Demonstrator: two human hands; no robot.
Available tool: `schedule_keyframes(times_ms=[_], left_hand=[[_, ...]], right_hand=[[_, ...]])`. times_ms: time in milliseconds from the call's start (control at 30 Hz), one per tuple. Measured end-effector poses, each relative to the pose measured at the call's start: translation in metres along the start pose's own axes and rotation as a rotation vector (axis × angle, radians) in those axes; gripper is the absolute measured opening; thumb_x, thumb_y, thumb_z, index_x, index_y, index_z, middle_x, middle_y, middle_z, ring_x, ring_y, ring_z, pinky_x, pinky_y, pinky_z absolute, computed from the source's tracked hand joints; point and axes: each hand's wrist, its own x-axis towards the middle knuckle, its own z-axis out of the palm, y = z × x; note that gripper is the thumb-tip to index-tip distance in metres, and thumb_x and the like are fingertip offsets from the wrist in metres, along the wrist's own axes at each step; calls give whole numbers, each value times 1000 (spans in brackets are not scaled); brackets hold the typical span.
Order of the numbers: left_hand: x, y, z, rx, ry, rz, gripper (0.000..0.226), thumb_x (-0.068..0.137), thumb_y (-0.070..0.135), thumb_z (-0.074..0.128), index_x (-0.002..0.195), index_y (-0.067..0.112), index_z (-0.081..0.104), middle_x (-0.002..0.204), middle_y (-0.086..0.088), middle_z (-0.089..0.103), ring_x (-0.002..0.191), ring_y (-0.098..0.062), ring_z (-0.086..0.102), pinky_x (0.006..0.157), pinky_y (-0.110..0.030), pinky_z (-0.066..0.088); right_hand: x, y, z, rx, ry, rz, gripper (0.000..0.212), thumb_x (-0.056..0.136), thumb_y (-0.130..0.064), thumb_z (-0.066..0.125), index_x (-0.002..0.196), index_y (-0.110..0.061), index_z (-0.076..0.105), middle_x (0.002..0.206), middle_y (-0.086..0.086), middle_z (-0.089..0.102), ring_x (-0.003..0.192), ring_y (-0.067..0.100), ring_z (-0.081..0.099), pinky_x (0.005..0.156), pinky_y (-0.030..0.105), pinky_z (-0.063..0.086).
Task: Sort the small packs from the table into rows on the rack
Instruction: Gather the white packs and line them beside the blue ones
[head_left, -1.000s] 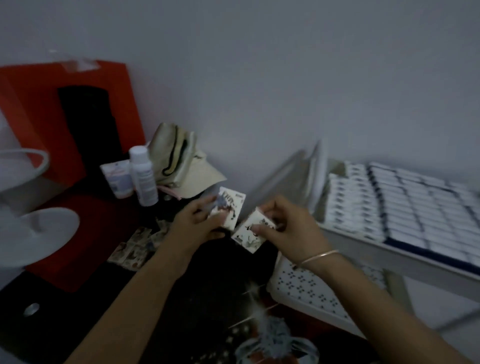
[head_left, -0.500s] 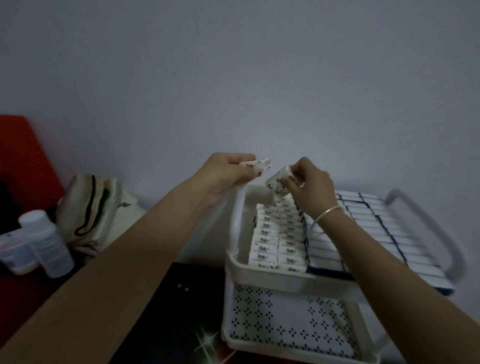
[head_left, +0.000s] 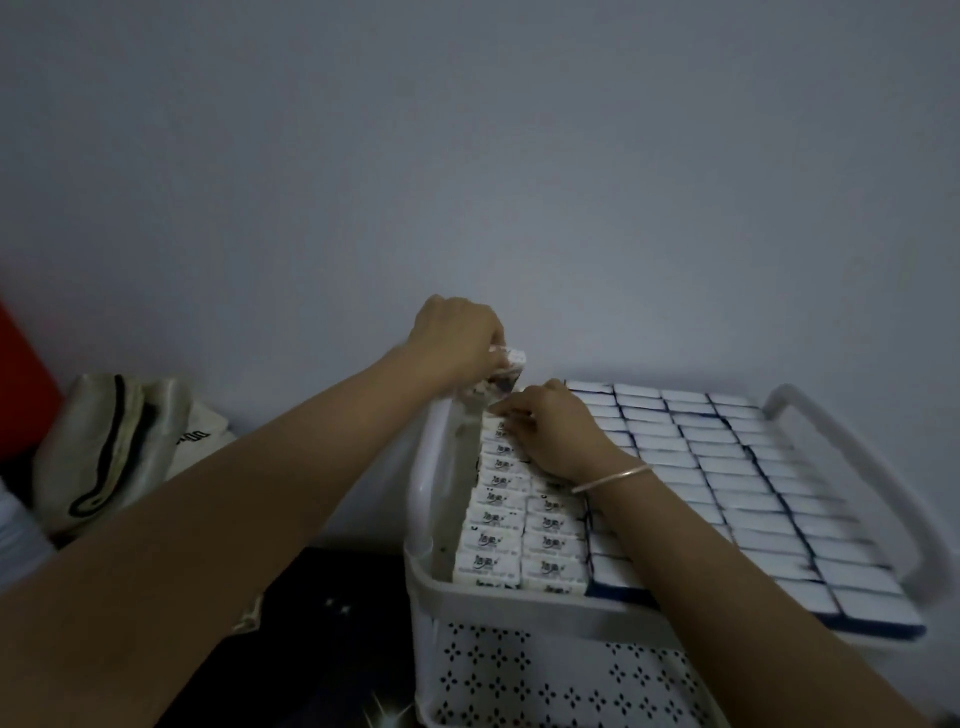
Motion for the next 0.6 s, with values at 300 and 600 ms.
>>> schedule_keyframes(times_ms=[300,600], left_hand=[[15,19,26,113,-351,114,11,87,24,57,95,25,64,110,0,66,100,-22,61,91,-36,47],[14,24,17,124,-561,110,25,87,18,55,109,20,65,113,0,64,106,-22,58,98,-35,40]], right_hand=[[-6,-3,-4,17,94,94,13,86,-14,61,98,-14,67,95,3,69,89,22,63,81,36,49],[-7,4,1,-40,119,89,27,85,-4,53,105,-15,68,99,7,61,95,24,54,74,28,38]])
